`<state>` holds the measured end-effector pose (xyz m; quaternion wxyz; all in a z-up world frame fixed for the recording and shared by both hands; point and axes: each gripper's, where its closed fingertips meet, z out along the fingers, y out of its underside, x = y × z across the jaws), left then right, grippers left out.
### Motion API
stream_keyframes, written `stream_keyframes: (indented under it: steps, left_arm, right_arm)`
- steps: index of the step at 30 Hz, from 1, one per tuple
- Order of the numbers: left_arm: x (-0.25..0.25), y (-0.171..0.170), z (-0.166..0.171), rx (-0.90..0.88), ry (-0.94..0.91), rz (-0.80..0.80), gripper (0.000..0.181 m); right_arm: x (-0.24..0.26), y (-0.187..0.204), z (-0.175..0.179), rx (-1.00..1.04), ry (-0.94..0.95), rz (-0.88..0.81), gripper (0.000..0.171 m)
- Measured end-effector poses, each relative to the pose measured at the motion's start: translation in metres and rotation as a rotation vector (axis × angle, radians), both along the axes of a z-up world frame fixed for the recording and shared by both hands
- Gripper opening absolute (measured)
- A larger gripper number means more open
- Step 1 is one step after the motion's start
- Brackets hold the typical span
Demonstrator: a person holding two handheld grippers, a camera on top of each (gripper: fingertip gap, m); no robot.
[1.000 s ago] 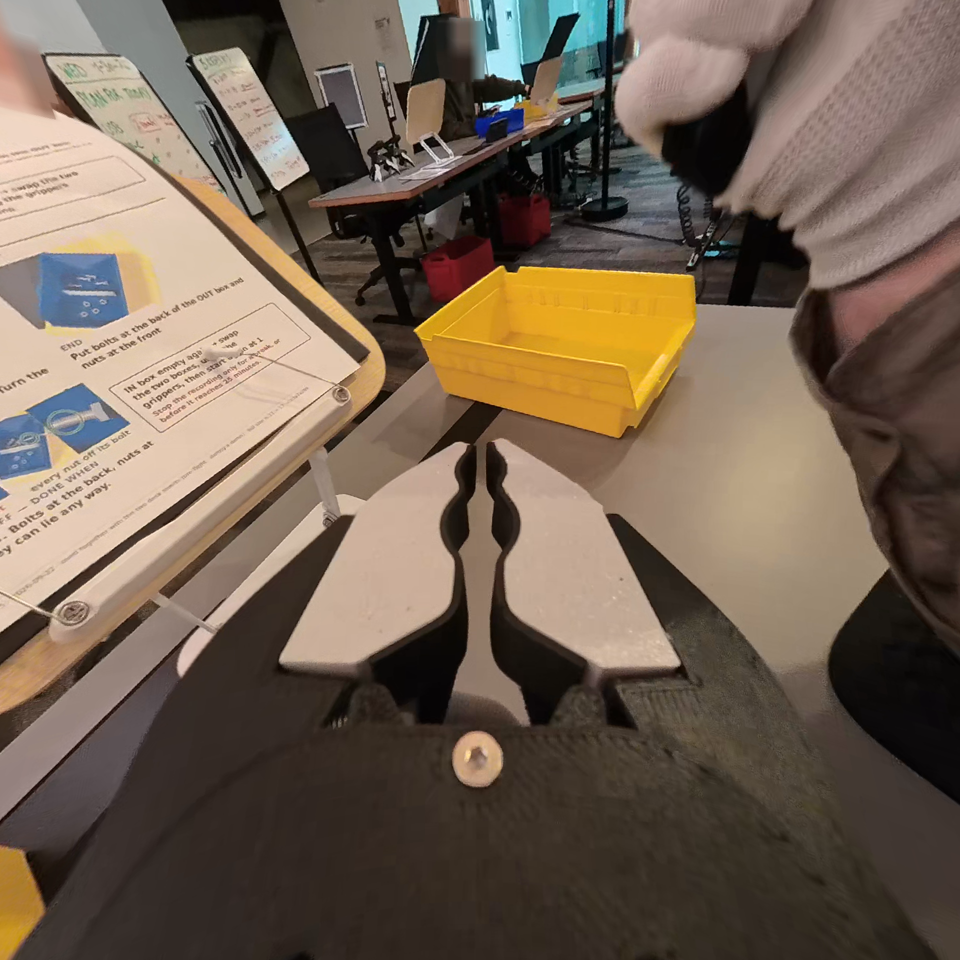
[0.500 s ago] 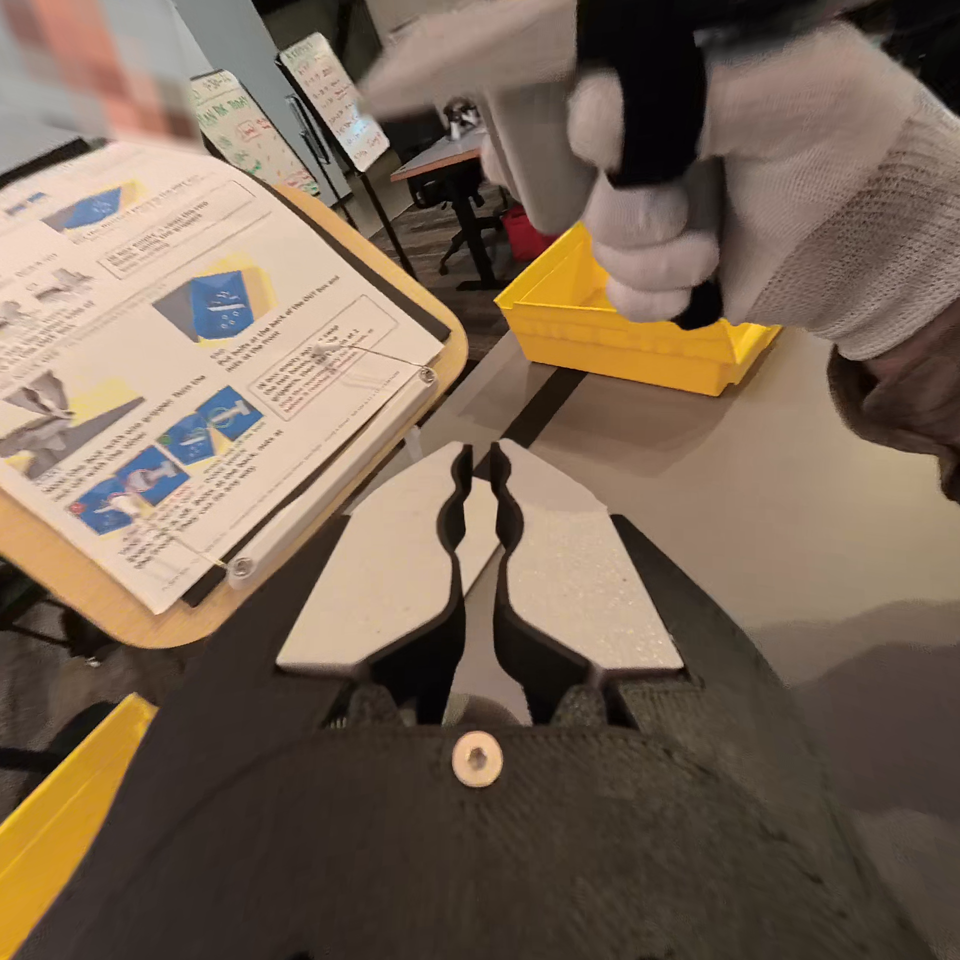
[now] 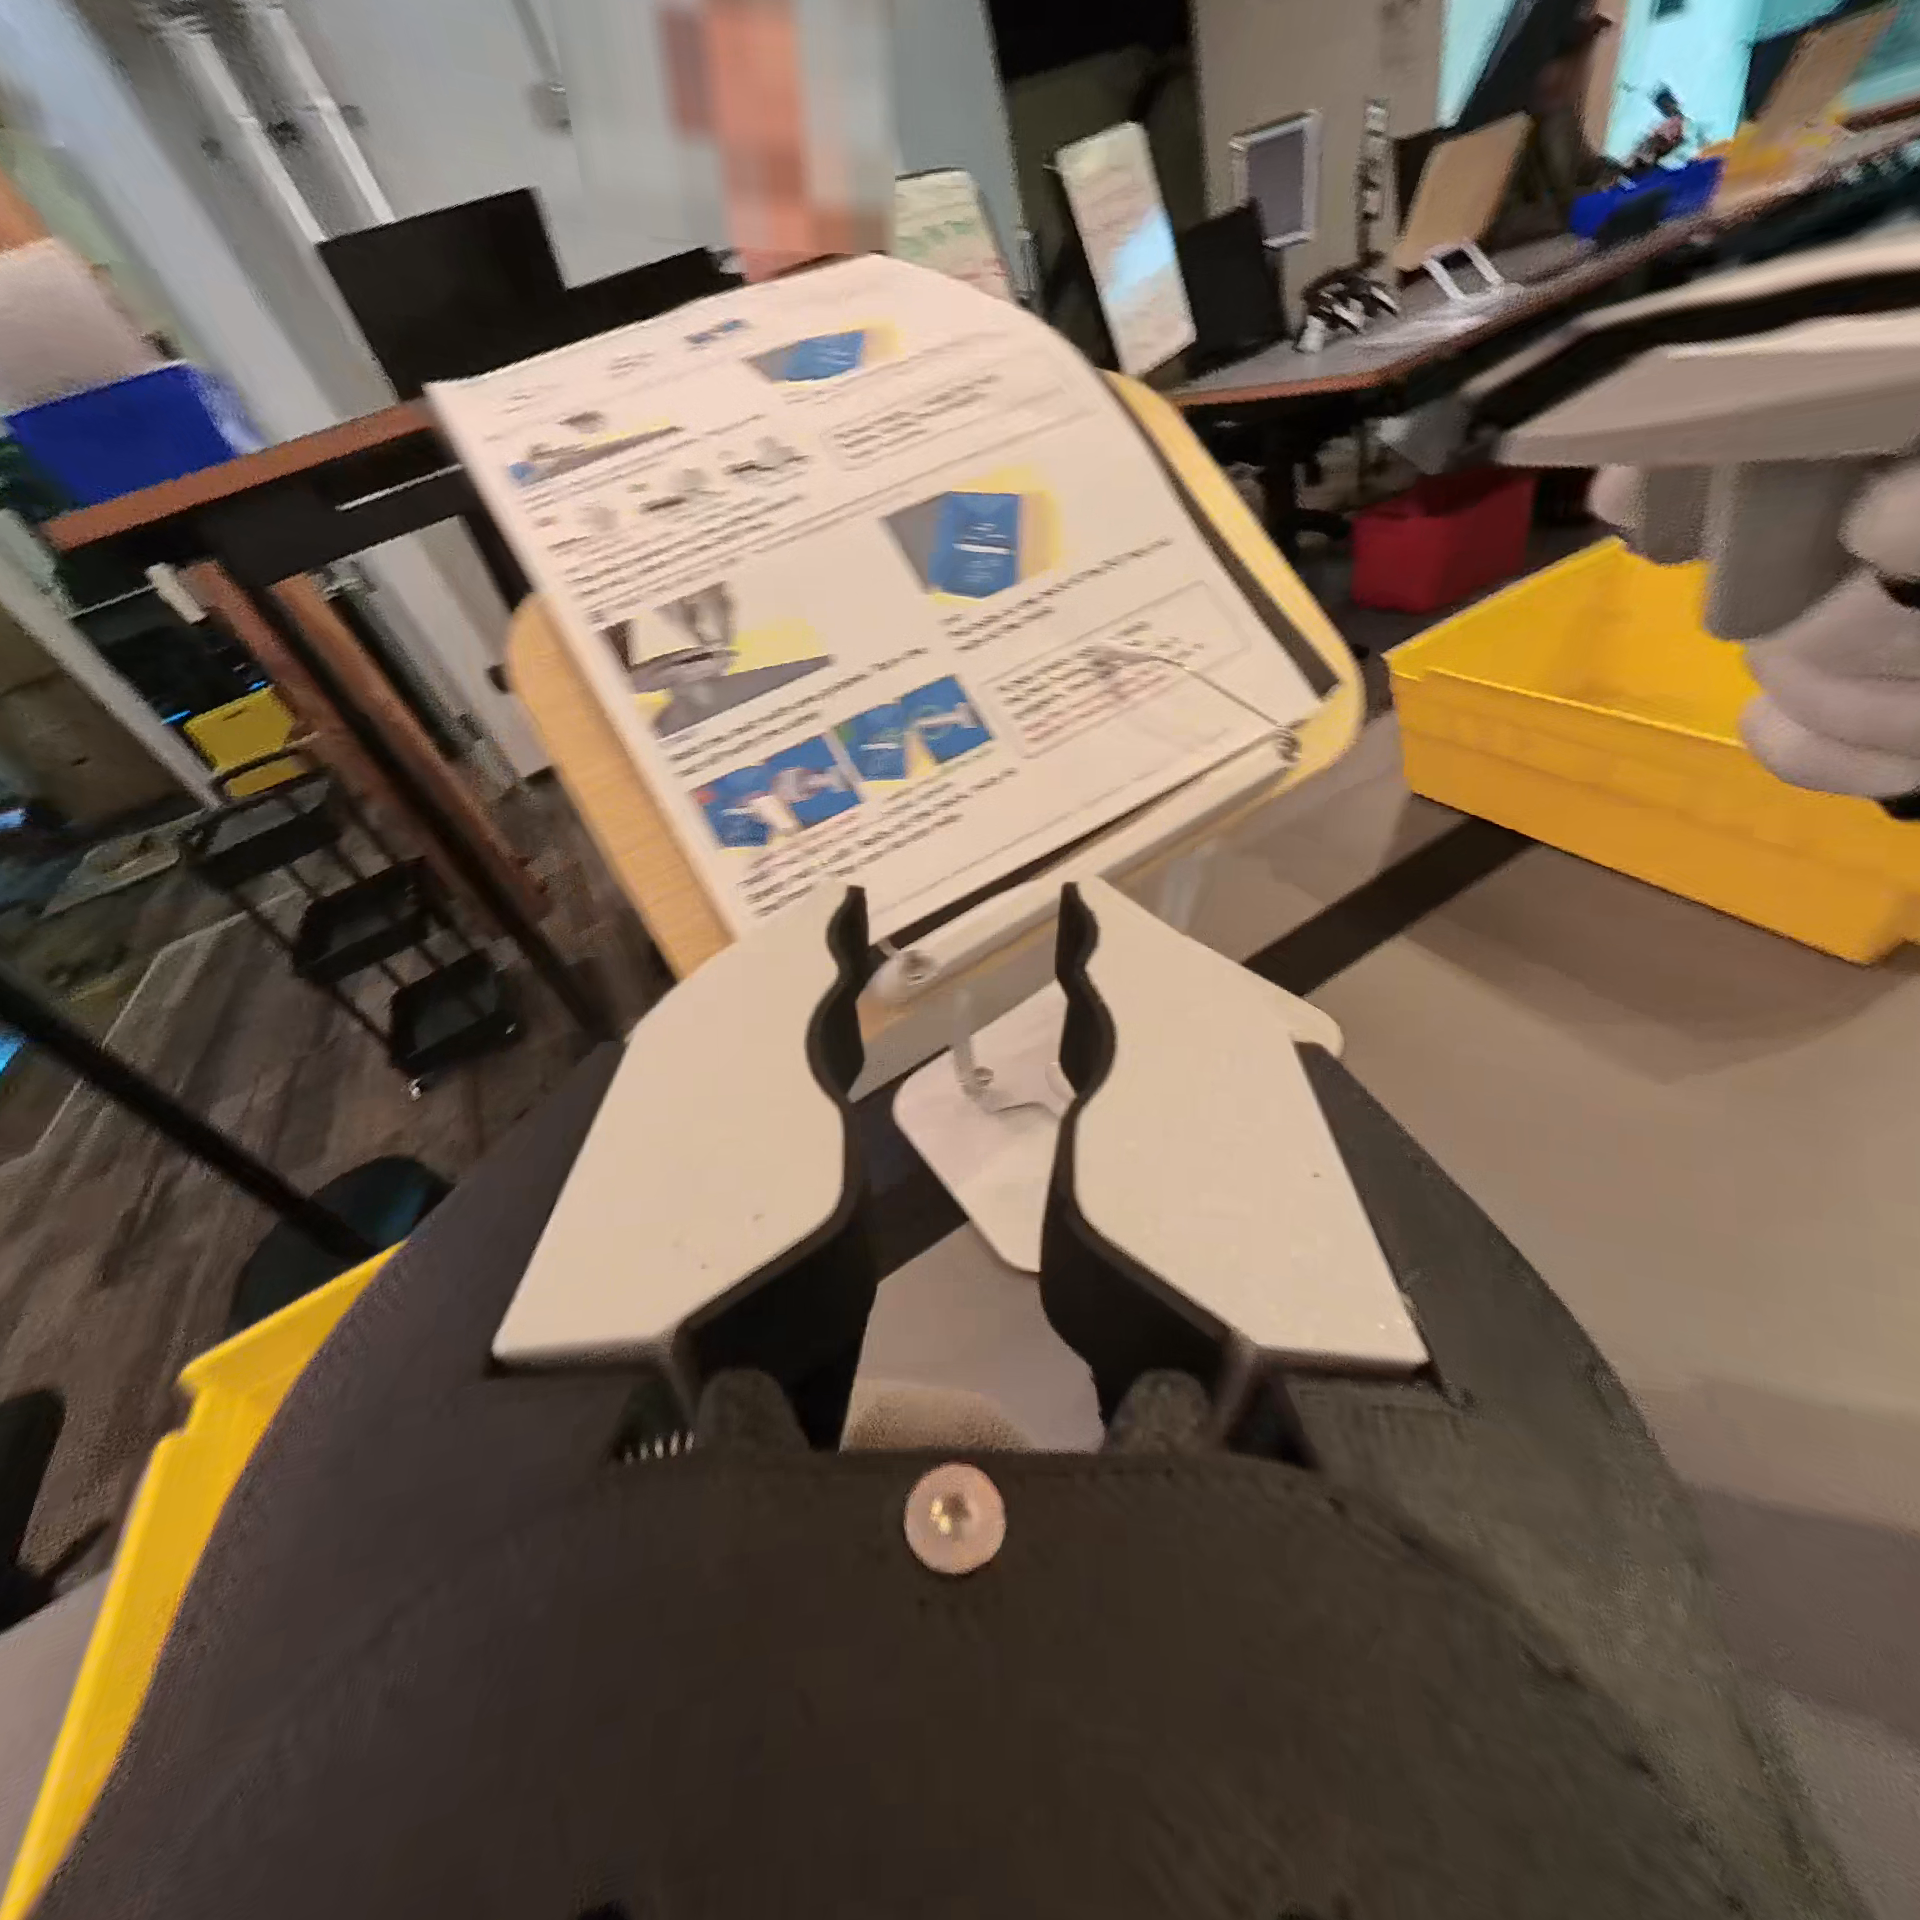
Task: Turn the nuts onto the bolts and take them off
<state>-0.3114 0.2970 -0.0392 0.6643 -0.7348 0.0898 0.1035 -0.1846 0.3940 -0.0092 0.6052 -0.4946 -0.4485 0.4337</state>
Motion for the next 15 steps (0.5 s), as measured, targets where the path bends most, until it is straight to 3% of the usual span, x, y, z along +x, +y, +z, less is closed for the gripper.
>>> stream_keyframes:
  steps: [3, 7, 10, 15]
  left_arm:
    - [-0.046, -0.013, 0.008, -0.007, -0.028, 0.118, 0.03]
    - [-0.11, -0.017, -0.004, -0.18, 0.069, 0.232, 0.015]
    - [-0.158, -0.011, -0.035, -0.378, 0.054, 0.244, 0.012]
    - [-0.217, 0.012, -0.12, -0.735, -0.086, 0.225, 0.03]
  right_arm:
    - [0.004, 0.004, -0.001, 0.003, 0.0, -0.006, 0.03]
    - [0.012, 0.012, -0.001, 0.013, -0.006, -0.026, 0.028]
    - [0.015, 0.015, -0.003, 0.004, -0.005, -0.018, 0.027]
    - [0.009, 0.022, -0.016, -0.003, -0.044, -0.03, 0.027]
